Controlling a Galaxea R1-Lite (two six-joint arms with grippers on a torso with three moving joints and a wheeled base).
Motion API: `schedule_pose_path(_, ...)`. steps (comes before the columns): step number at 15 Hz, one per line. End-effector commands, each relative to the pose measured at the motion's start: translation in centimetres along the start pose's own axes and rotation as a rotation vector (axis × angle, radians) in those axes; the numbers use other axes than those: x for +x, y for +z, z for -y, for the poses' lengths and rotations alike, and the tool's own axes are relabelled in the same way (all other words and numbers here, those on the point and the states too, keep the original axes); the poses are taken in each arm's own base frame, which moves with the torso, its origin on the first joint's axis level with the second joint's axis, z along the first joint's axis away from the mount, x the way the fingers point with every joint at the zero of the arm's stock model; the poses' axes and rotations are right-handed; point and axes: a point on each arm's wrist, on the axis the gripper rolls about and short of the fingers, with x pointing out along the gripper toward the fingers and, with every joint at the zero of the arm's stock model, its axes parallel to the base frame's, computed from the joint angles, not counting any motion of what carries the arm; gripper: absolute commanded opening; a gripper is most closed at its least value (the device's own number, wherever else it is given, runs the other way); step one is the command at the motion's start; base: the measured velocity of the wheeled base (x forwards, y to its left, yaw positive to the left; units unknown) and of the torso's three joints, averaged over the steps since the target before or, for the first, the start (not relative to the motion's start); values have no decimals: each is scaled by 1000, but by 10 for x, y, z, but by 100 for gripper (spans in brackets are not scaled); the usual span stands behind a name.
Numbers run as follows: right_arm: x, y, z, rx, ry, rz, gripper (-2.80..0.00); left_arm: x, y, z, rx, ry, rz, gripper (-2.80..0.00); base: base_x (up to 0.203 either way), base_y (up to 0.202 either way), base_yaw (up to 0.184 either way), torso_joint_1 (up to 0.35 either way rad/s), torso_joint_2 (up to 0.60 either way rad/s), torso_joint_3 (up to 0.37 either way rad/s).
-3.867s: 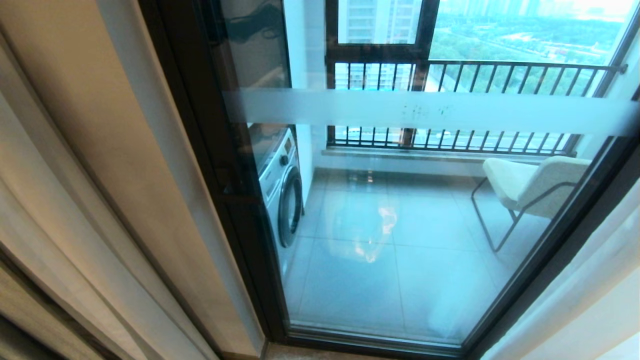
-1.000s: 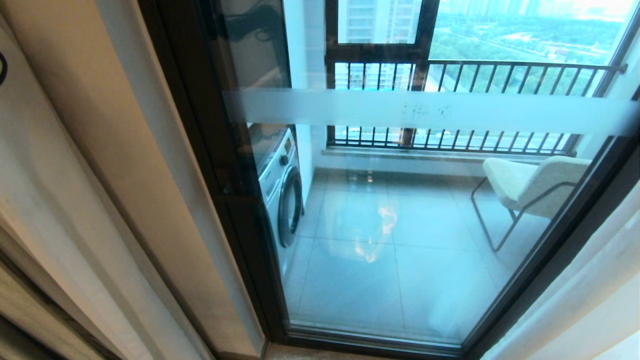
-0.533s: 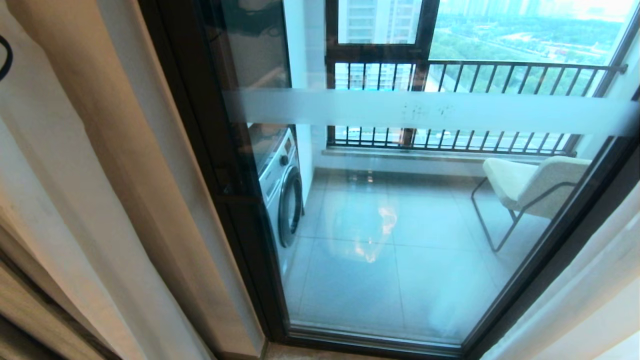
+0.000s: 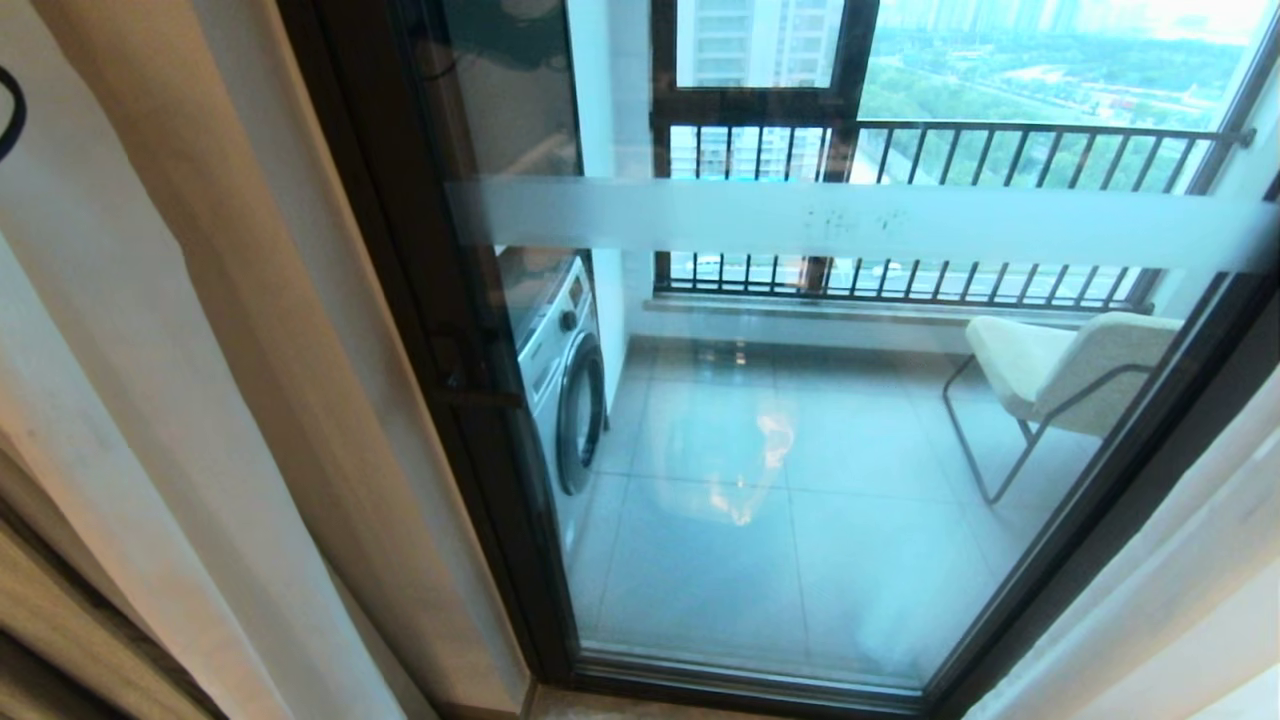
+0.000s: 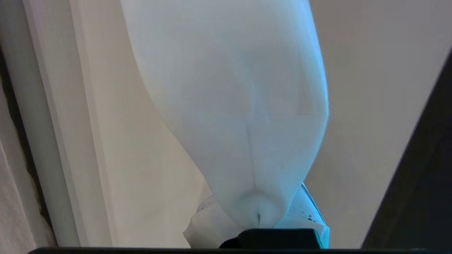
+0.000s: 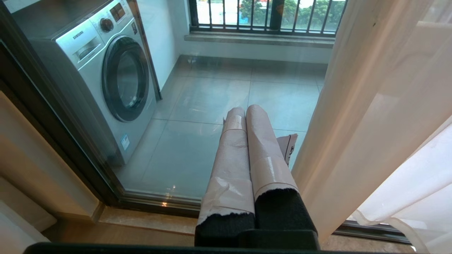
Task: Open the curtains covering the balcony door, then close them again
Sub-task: Close the inner curtains on both sides
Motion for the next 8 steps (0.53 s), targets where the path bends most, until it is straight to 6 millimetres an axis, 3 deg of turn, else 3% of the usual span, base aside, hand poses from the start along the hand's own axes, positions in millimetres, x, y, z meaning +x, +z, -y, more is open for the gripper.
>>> schedule_pose_path(1, 0, 0, 0, 0, 0, -1, -280, -5, 3, 6, -12, -24, 5, -280, 0, 0, 0, 0, 0, 0)
schedule_pose_path(5, 0, 0, 0, 0, 0, -1, -280, -24, 3, 26, -46, -117, -17, -280, 0, 0, 0, 0, 0, 0)
schedule_pose_path(8, 0, 0, 0, 0, 0, -1, -280, -36, 8, 28, -28, -144, -13, -280, 0, 0, 0, 0, 0, 0)
